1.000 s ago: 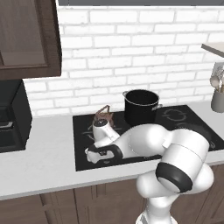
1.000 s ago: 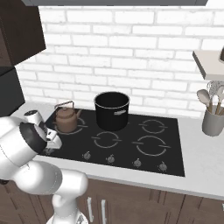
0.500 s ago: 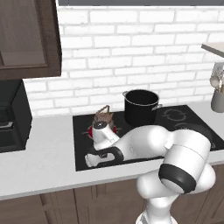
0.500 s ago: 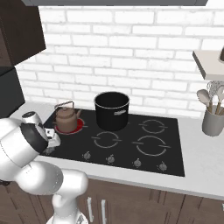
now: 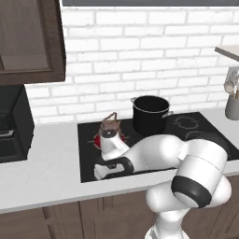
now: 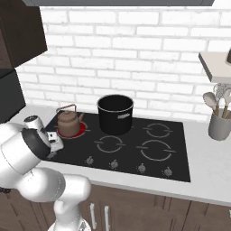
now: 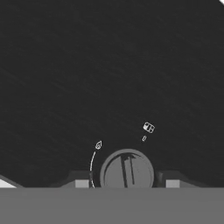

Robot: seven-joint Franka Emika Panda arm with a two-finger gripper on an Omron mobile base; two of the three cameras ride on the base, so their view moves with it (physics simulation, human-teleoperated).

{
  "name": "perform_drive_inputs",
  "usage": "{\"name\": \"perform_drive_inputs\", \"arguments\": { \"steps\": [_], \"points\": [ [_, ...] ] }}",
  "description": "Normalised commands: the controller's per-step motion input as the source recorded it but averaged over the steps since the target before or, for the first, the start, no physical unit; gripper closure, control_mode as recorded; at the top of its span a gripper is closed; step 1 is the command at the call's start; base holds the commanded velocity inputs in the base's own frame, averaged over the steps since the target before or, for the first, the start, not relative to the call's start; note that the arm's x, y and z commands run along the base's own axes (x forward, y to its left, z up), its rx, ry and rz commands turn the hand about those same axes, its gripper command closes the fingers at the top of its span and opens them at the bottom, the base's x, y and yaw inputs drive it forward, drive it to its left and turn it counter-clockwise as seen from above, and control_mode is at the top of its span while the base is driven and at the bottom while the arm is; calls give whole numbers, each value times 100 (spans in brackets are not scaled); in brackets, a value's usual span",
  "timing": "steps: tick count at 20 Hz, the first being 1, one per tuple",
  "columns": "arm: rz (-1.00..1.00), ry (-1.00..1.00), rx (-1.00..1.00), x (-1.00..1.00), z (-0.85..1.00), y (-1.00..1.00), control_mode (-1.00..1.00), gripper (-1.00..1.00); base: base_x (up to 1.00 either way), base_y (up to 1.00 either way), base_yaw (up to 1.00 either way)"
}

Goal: Pick the kettle from the counter and place it on a stove burner. Then turn the burner on.

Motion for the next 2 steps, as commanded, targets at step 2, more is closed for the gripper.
{"name": "perform_drive_inputs", "arguments": {
  "steps": [2],
  "points": [
    [0, 0, 0, 0, 19, 0, -100, -100, 0, 0, 0]
  ]
}}
